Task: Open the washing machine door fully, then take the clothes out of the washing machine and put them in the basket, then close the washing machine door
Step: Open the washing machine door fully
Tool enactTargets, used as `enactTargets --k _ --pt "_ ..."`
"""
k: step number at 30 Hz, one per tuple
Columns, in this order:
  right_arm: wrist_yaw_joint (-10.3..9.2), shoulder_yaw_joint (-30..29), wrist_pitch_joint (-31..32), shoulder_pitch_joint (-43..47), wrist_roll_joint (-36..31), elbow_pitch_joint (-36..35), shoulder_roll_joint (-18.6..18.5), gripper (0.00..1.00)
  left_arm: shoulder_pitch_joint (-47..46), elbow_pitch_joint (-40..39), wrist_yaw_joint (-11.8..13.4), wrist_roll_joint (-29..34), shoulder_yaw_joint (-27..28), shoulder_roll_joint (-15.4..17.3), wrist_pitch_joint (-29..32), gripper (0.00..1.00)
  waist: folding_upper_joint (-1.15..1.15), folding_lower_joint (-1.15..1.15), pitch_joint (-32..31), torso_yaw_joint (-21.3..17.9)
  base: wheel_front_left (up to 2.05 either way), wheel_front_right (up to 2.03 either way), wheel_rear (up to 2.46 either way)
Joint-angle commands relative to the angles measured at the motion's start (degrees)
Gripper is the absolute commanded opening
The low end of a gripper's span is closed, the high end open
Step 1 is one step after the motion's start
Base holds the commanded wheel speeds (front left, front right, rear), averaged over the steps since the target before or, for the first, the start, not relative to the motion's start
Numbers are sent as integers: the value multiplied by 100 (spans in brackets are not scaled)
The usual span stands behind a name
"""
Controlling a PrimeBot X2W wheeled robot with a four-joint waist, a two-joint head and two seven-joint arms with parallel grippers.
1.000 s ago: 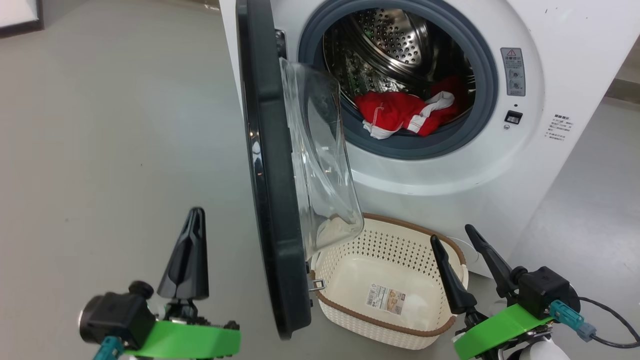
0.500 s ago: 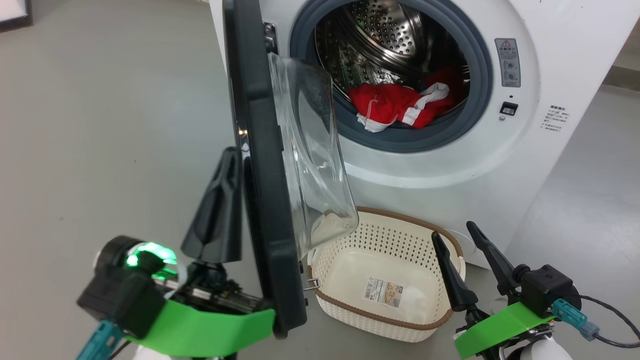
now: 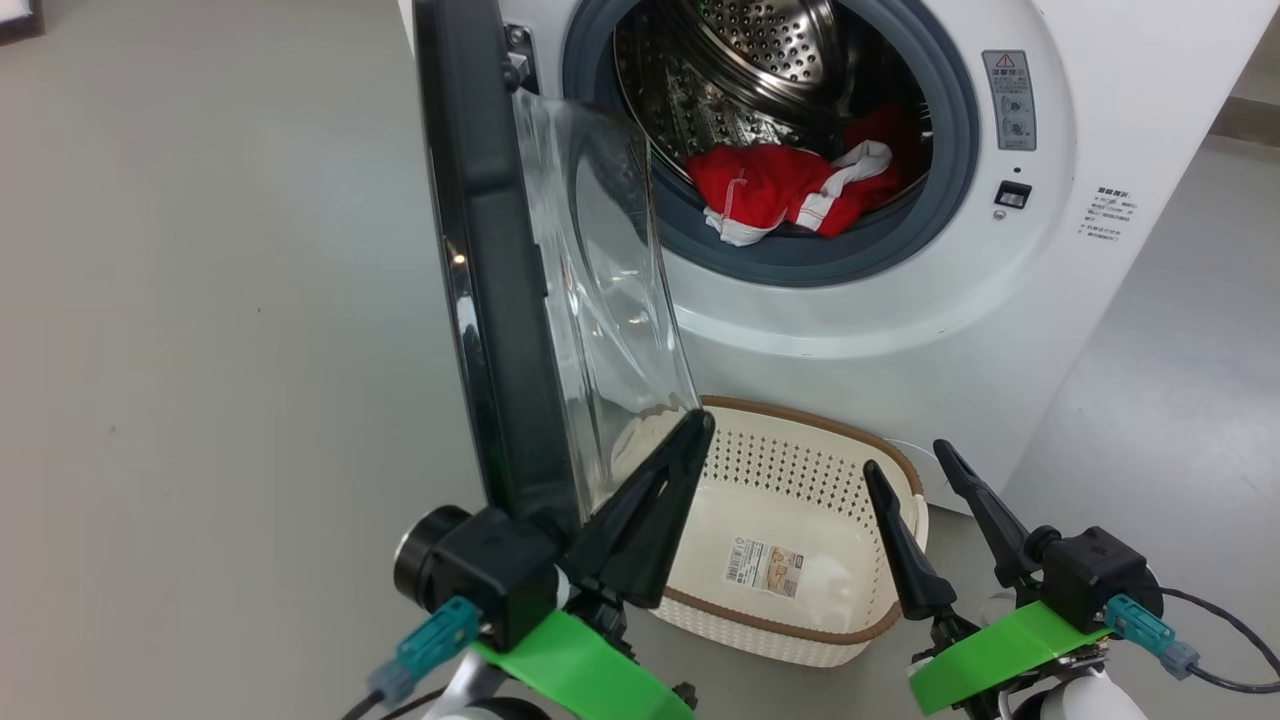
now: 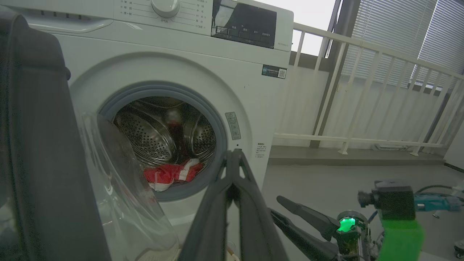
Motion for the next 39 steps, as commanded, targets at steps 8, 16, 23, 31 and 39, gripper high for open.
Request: enactTargets --k 8,16,23,31,39 --pt "3 107 -37 -288 26 -132 9 100 73 557 63 -105 116 96 376 0 0 0 -36 30 0 0 0" --pt "3 160 -37 -228 15 -100 9 100 237 815 404 61 276 276 404 0 0 0 -33 131 0 0 0" --pt "3 206 -37 -239 -23 -80 9 100 314 939 620 78 418 328 401 0 0 0 -19 208 0 0 0" --pt "3 225 -37 -222 -55 -57 9 100 339 971 809 114 560 418 364 0 0 0 14 320 0 0 0" --pt "3 237 -37 -244 -116 -29 9 100 511 840 1103 64 831 508 355 0 0 0 67 421 0 0 0"
